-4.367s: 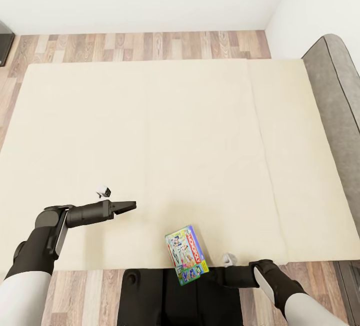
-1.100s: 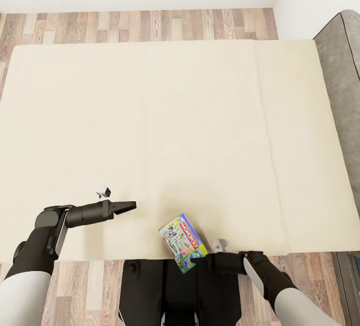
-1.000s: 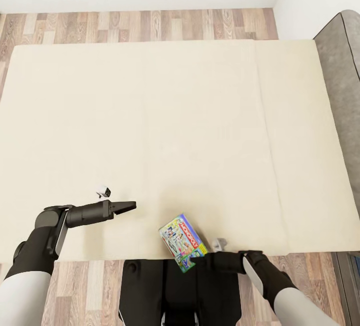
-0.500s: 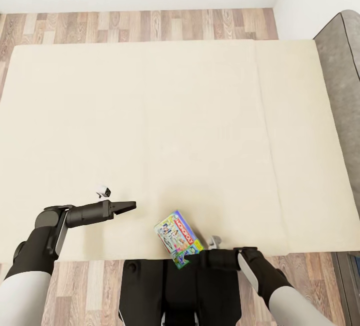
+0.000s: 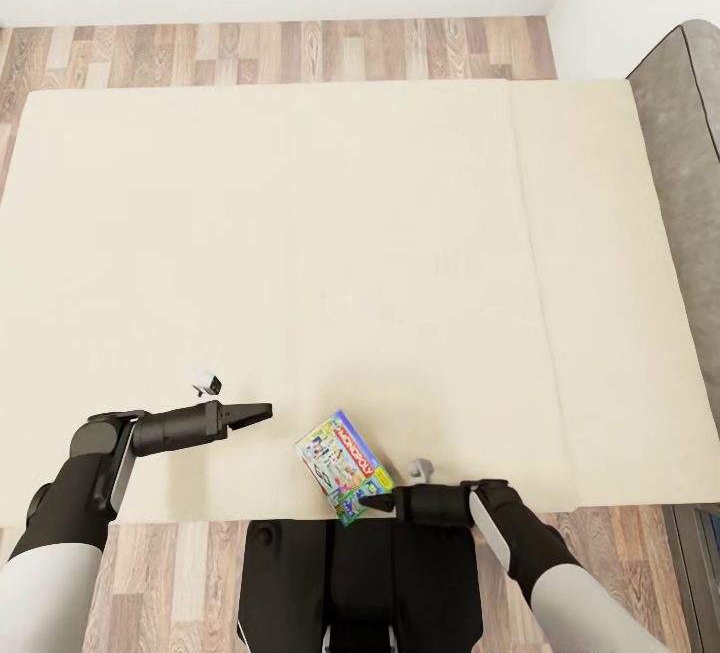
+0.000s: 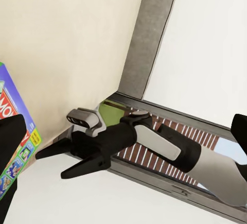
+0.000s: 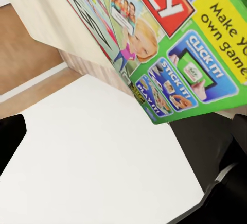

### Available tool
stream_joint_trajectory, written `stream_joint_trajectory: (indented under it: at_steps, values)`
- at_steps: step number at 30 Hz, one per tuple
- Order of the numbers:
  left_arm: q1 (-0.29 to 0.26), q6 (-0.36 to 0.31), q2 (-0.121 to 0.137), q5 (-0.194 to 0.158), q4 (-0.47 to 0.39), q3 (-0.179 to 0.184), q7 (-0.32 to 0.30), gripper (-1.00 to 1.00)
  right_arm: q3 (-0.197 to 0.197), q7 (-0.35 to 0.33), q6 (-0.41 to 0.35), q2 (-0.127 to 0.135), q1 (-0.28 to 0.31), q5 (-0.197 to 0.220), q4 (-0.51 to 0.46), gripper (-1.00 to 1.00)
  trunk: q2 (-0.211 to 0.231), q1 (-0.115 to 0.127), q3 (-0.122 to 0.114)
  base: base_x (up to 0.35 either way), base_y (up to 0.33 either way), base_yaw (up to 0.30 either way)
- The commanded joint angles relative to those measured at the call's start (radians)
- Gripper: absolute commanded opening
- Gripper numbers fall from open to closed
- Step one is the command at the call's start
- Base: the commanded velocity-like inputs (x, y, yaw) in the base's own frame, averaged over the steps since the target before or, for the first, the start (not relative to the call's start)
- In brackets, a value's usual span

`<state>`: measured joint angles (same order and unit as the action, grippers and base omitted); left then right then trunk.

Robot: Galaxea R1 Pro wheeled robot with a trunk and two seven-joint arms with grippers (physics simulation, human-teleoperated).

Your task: Put all the toys in the child's room - the three board games (two on the bed and one on the table), the two jigsaw puzzles on the table, and the tennis ball on the table - inside the toy box on the table in the child's room.

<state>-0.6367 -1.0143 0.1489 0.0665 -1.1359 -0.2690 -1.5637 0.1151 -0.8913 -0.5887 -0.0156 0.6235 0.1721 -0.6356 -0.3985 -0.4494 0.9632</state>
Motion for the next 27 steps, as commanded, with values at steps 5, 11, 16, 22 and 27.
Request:
stream_joint_trajectory:
  at_steps: [5,11,16,22,27]
  values:
    - [0.000,-0.010,0.000,0.007,-0.001,-0.001,-0.007,1.00,0.000,0.002,-0.007,-0.001,0.002,0.008,-0.001,1.00,-0.002,-0.001,0.001,0.000,0.000,0.000]
    - [-0.001,-0.010,0.000,0.007,-0.001,-0.001,-0.007,1.00,-0.004,0.003,-0.006,-0.001,0.007,0.008,-0.002,1.00,-0.002,-0.001,0.001,0.000,0.000,0.000]
    - [0.000,-0.010,0.000,0.007,-0.001,-0.001,-0.007,1.00,-0.004,0.003,-0.003,-0.001,0.009,0.007,-0.003,1.00,-0.002,-0.001,0.001,0.000,0.000,0.000]
    - [0.000,-0.010,0.000,0.007,-0.001,-0.001,-0.007,1.00,-0.005,0.003,-0.002,-0.001,0.025,0.009,-0.003,1.00,-0.002,-0.001,0.001,0.000,0.000,0.000]
    - [0.000,-0.009,0.000,0.007,-0.001,-0.001,-0.007,1.00,-0.006,0.003,0.005,-0.001,0.029,0.009,-0.003,1.00,-0.002,-0.001,0.001,0.000,0.000,0.000]
